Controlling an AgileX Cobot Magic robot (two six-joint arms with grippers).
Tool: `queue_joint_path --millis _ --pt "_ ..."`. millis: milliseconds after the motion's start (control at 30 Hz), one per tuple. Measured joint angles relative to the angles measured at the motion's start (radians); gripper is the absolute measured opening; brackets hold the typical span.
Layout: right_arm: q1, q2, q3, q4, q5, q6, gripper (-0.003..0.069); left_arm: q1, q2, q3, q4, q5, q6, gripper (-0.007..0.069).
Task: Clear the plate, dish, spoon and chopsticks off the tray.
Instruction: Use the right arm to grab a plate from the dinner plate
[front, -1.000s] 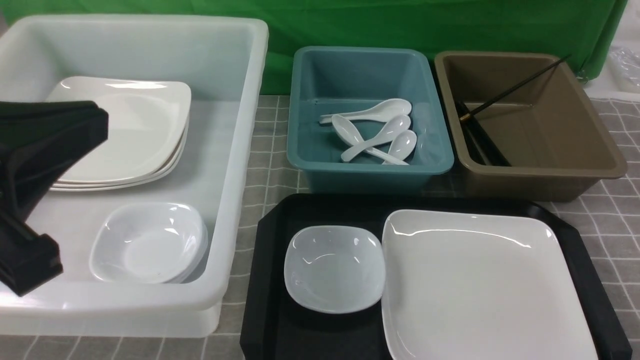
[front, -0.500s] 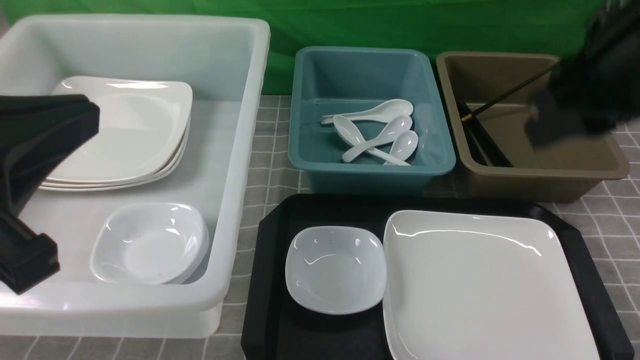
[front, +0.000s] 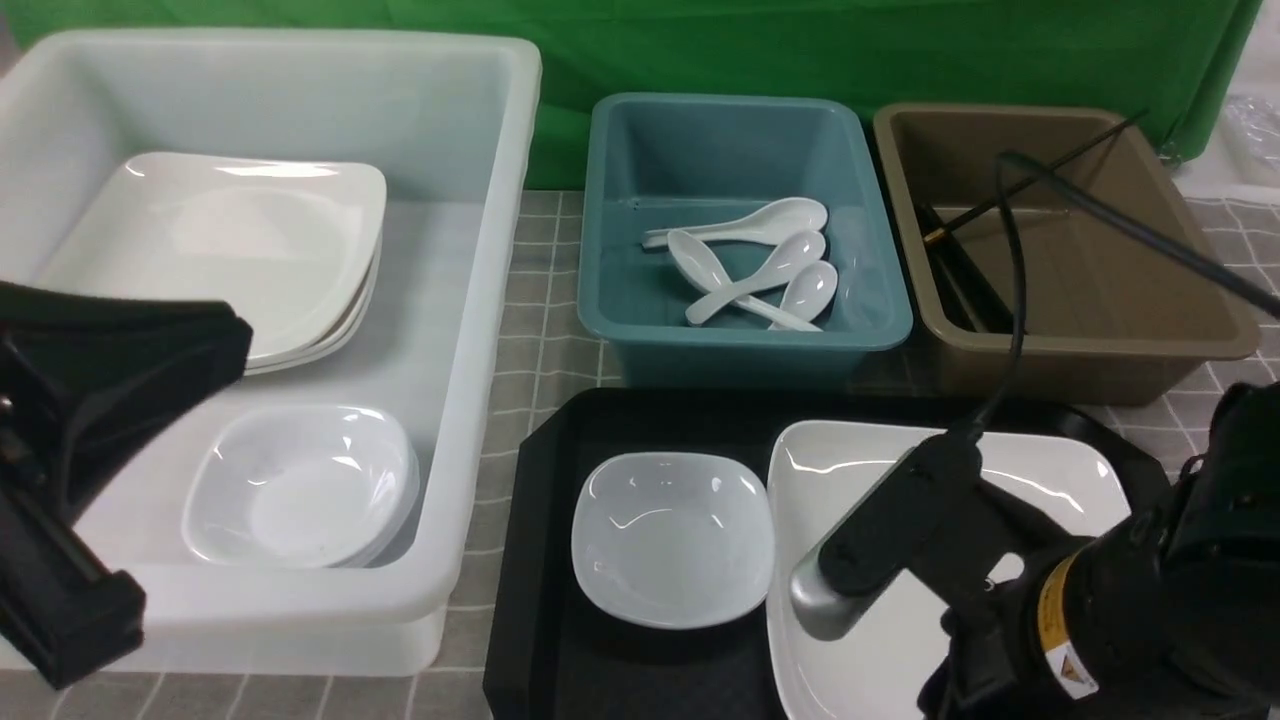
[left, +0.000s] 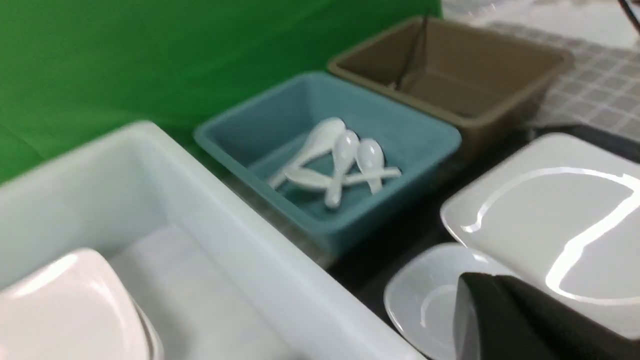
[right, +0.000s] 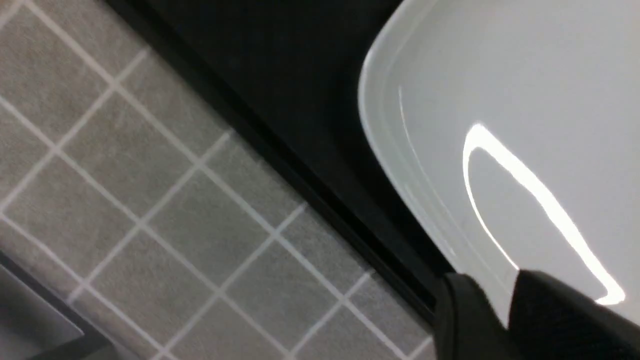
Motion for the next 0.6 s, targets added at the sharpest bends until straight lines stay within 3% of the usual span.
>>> queue_joint_path --millis 133,200,367,600 --pt "0.054 0.022 0.000 -0.015 -0.101 0.083 0.0274 0.000 0.025 0.000 -0.001 0.020 0.000 0.0004" --pt "0.089 0.080 0.000 -0.026 -0.162 0.127 0.0349 0.000 0.038 0.000 -0.001 0.011 0.000 0.0004" --pt "0.101 0.227 0.000 -0.066 -0.179 0.213 0.0462 0.000 0.058 0.000 -0.001 0.002 0.001 0.0004" --pt "0.101 0.276 -0.013 -0.136 -0.192 0.299 0.0527 0.000 0.061 0.000 -0.001 0.002 0.001 0.0004"
